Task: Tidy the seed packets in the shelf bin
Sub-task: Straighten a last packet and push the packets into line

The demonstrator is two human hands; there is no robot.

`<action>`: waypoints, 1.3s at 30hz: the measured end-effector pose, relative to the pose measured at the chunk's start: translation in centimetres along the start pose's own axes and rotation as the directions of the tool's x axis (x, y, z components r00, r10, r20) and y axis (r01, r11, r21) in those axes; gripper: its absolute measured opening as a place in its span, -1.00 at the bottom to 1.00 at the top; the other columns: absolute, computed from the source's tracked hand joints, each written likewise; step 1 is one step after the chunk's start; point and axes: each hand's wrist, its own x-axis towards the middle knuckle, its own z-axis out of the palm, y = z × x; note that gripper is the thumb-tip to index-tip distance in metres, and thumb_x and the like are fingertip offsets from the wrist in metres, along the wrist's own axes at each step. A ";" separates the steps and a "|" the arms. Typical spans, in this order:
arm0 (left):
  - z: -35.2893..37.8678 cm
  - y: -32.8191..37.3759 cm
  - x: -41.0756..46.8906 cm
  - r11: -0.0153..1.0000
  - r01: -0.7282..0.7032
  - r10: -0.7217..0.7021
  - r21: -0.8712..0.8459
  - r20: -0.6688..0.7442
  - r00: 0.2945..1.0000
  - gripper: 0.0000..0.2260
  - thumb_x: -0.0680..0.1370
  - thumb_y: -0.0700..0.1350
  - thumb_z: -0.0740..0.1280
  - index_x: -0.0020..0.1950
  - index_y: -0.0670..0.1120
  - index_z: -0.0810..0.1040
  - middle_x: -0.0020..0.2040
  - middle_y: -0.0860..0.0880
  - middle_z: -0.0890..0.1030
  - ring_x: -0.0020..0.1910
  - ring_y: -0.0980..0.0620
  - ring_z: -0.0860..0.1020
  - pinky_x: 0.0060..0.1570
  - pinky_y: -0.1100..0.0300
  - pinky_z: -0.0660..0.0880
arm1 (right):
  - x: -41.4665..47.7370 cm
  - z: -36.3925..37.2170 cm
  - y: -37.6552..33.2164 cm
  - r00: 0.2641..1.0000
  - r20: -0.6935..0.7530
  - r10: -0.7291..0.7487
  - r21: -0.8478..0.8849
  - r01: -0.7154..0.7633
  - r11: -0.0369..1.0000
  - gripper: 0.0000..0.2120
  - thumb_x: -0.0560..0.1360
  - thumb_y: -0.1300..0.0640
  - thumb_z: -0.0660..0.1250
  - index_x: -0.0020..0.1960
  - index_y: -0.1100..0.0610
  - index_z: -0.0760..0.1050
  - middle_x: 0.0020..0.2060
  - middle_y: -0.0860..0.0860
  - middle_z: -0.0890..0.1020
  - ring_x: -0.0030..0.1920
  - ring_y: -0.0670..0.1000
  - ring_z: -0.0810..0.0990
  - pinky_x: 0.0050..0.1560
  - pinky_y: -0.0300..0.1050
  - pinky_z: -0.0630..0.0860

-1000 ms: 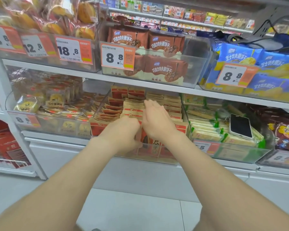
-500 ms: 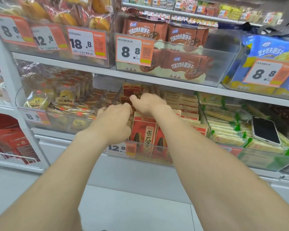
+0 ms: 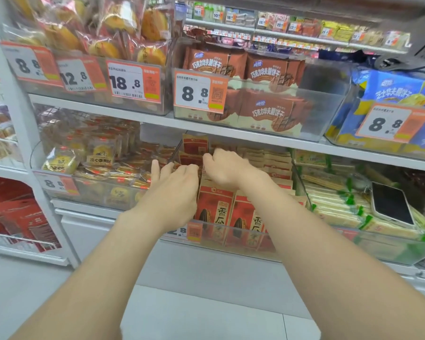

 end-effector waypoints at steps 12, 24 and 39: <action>1.8 0.5 2.0 0.993 0.013 0.007 0.119 -0.167 0.986 -0.43 0.62 -0.30 0.30 0.63 -0.17 0.27 0.61 -0.14 0.38 0.69 -0.26 0.13 0.67 -0.25 -0.11 | -5.7 3.5 3.1 0.877 -0.436 -0.203 -0.255 0.096 0.962 -0.53 0.72 -0.10 0.06 0.53 0.08 0.36 0.40 0.13 0.52 0.44 0.23 0.45 0.50 0.20 0.33; 2.3 0.1 8.0 0.988 0.060 -0.069 -0.140 -0.057 0.996 -0.31 0.66 -0.33 0.12 0.76 -0.07 -0.04 0.78 -0.06 -0.03 0.74 -0.16 -0.22 0.59 -0.37 -0.35 | -4.4 3.0 7.3 0.970 -0.244 0.007 -0.076 -0.026 0.997 -0.41 0.71 -0.25 -0.07 0.62 -0.01 0.31 0.50 0.16 0.50 0.53 0.27 0.39 0.56 0.32 0.26; 1.1 -1.0 5.4 0.945 0.085 -0.211 -0.316 -0.391 0.896 -0.78 0.55 0.01 0.58 -0.13 0.06 0.55 -0.13 0.07 0.60 -0.02 -0.08 0.61 -0.02 -0.05 0.59 | -7.0 1.8 4.3 0.786 -0.416 -0.458 -0.155 0.435 0.887 -0.85 0.64 0.14 0.33 0.17 0.08 0.62 0.02 -0.01 0.58 0.08 0.07 0.52 0.03 0.03 0.51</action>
